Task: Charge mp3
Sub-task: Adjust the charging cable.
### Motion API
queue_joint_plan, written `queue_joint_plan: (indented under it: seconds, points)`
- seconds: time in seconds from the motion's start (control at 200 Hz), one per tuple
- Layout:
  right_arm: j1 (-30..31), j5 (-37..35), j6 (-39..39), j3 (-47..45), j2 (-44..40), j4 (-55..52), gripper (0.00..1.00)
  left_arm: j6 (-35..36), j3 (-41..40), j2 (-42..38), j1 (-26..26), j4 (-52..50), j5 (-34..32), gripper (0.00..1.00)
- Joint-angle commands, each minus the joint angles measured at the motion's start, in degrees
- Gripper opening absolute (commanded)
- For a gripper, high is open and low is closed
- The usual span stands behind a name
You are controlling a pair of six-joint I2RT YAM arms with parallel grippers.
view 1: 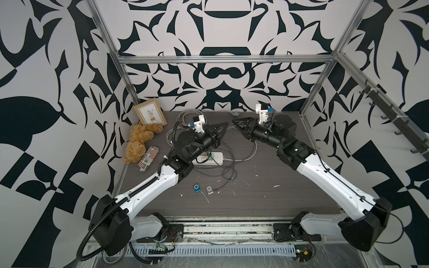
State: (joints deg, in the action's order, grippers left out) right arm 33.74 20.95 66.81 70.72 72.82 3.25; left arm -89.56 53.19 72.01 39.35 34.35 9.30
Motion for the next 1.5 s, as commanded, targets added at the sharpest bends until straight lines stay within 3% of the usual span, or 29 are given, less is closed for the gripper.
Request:
queue_joint_plan:
  seconds: [0.0, 0.245, 0.775, 0.86, 1.0, 1.05, 1.175, 1.495]
  points:
    - [-0.06, 2.51, 2.29, -0.17, -0.15, 6.30, 0.29, -0.88, 0.31, 0.15, 0.13, 3.55, 1.10, 0.00]
    - [0.01, 4.33, 3.68, 0.03, 1.57, 7.41, 0.24, -0.88, 0.25, 0.24, 0.16, 3.54, 0.97, 0.00]
    - [-0.10, 7.43, 5.41, -1.72, 1.00, 7.37, 0.25, -0.76, 0.31, 0.59, 0.13, 3.71, -0.07, 0.00]
    - [-0.14, 8.11, 5.82, -2.05, 1.01, 7.60, 0.19, -0.78, 0.34, 0.57, 0.11, 3.71, -0.08, 0.00]
    - [-0.29, 9.14, 6.58, -2.43, 1.00, 7.63, 0.00, -0.78, 0.42, 0.58, 0.10, 3.88, -0.14, 0.00]
    - [-0.48, 9.45, 6.69, -2.43, 0.97, 7.31, 0.01, -0.72, 0.38, 0.58, 0.10, 3.97, -0.30, 0.00]
    - [-0.55, 9.42, 7.19, -2.69, 0.68, 7.04, 0.20, -0.70, 0.58, 0.58, 0.08, 4.23, -0.24, 0.00]
    - [-0.47, 9.61, 9.03, -3.92, 0.22, 8.79, 0.24, -0.53, 0.72, 2.48, 0.03, 4.15, -0.41, 0.00]
